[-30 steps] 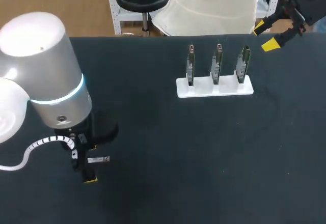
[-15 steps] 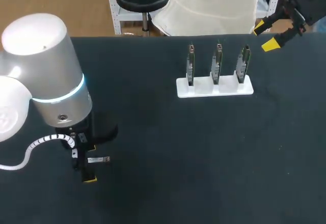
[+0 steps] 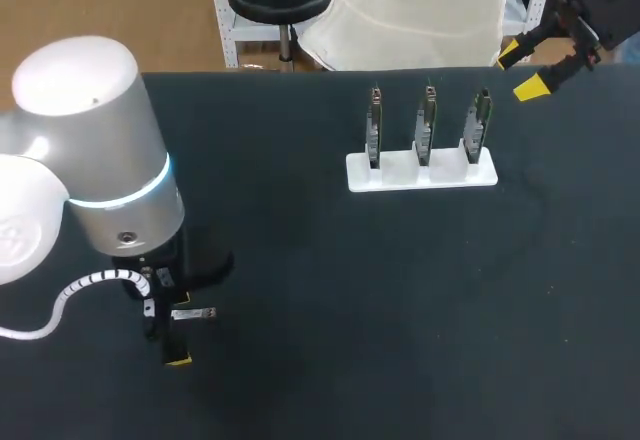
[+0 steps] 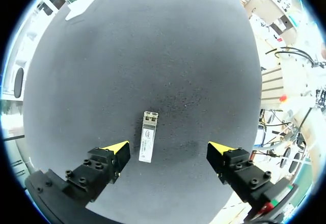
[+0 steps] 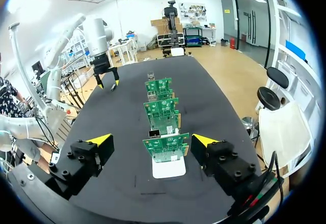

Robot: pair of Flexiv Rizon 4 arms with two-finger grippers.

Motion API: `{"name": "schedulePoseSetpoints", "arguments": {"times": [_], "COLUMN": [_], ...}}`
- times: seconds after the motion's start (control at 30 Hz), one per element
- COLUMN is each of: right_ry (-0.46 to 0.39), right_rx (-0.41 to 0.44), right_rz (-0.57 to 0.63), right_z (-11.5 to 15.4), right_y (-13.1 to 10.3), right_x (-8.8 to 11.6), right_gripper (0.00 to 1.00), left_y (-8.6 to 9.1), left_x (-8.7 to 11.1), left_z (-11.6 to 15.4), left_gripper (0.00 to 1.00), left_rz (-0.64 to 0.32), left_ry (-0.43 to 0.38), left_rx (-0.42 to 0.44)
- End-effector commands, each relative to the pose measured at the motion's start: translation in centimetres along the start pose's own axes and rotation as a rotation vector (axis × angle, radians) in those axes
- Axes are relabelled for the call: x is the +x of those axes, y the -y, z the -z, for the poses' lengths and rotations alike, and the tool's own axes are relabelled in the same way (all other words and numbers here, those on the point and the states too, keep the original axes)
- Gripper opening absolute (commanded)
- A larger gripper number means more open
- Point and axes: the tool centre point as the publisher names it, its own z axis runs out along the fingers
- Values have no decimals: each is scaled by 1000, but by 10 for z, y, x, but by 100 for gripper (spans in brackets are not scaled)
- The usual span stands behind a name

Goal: Pick up the optical module with the left hand, and insert it into the network port with the right hand.

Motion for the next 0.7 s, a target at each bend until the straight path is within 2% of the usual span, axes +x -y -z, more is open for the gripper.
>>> {"name": "schedulePoseSetpoints", "arguments": {"times": [0.03, 0.7], "right_ry": [0, 0], "right_rx": [7, 7], "right_rz": [1, 1], "right_z": [0, 0], "right_y": [-3, -3], "right_x": [0, 0], "right_gripper": [100, 100], "left_y": [-2, -3], "left_x": [0, 2], "left_z": [-2, -10], "left_gripper": [100, 100], "left_rz": [-1, -13], "left_ry": [0, -13], "left_rx": [4, 5]}}
